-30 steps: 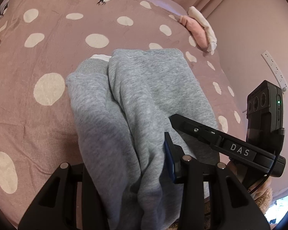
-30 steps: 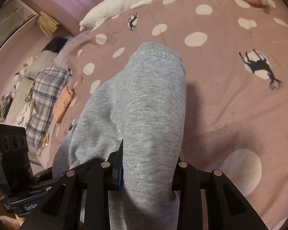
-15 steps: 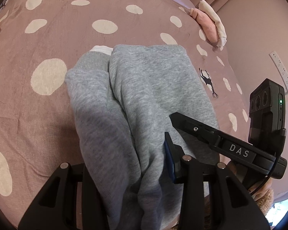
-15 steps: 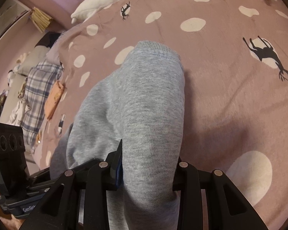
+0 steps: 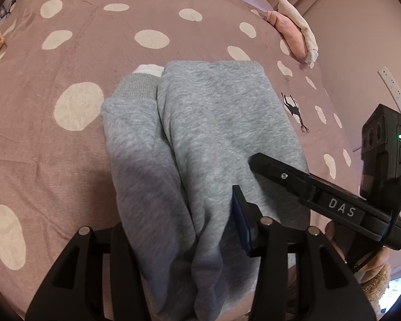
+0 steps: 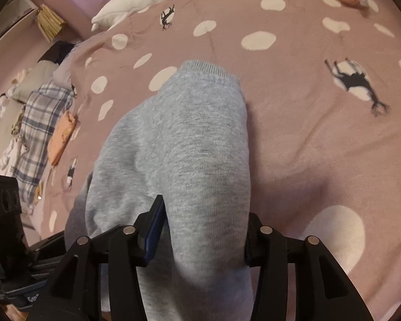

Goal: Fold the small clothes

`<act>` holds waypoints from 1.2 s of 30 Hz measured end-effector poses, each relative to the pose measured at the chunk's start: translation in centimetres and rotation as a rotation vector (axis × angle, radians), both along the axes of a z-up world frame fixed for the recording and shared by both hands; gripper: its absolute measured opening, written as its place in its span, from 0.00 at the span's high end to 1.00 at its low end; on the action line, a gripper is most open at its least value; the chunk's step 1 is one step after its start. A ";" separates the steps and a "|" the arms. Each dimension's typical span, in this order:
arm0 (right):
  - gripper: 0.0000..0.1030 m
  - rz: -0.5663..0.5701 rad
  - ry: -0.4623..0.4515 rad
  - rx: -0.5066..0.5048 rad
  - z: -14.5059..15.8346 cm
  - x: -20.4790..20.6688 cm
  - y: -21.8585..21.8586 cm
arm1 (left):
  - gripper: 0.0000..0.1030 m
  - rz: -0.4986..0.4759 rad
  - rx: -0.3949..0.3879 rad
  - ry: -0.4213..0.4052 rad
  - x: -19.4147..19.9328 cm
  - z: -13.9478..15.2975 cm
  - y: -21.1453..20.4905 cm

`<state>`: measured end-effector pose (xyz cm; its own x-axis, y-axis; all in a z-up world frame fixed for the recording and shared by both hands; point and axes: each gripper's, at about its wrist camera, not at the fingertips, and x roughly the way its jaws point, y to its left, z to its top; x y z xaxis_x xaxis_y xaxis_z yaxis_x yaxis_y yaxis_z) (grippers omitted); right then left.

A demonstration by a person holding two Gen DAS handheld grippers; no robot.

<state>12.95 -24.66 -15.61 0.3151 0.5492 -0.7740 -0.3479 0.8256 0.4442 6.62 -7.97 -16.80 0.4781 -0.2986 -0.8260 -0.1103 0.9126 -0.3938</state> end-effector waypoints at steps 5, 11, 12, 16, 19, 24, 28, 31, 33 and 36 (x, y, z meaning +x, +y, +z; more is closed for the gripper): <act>0.49 -0.028 -0.046 -0.021 1.0 -0.7 -0.7 | 0.53 0.008 0.021 -0.013 -1.0 0.7 0.3; 0.43 -0.082 -0.156 -0.034 3.6 -1.8 -2.2 | 0.38 0.016 0.060 -0.087 -2.4 3.3 0.8; 0.32 -0.087 -0.174 -0.034 4.1 -2.0 -2.4 | 0.34 0.018 0.063 -0.101 -2.6 3.8 0.9; 0.20 -0.119 -0.281 -0.047 6.5 -3.4 -3.0 | 0.27 0.033 0.142 -0.206 -4.6 6.8 1.2; 0.20 -0.131 -0.343 -0.067 8.0 -4.5 -3.5 | 0.18 0.042 0.170 -0.289 -6.1 9.1 1.5; 0.08 -0.137 -0.409 -0.026 10.1 -6.0 -4.2 | 0.05 0.065 0.207 -0.386 -8.2 11.9 1.9; 0.04 -0.139 -0.445 -0.035 11.0 -7.0 -4.4 | 0.00 0.076 0.254 -0.407 -9.2 12.9 1.8; 0.01 -0.159 -0.477 -0.073 11.4 -7.7 -4.4 | 0.00 0.080 0.259 -0.405 -9.6 12.8 1.9; 0.01 -0.154 -0.476 -0.077 11.4 -7.8 -4.5 | 0.00 0.078 0.249 -0.392 -9.7 12.4 2.1; 0.01 -0.146 -0.468 -0.066 11.2 -8.2 -4.4 | 0.00 0.084 0.247 -0.361 -9.7 11.7 2.3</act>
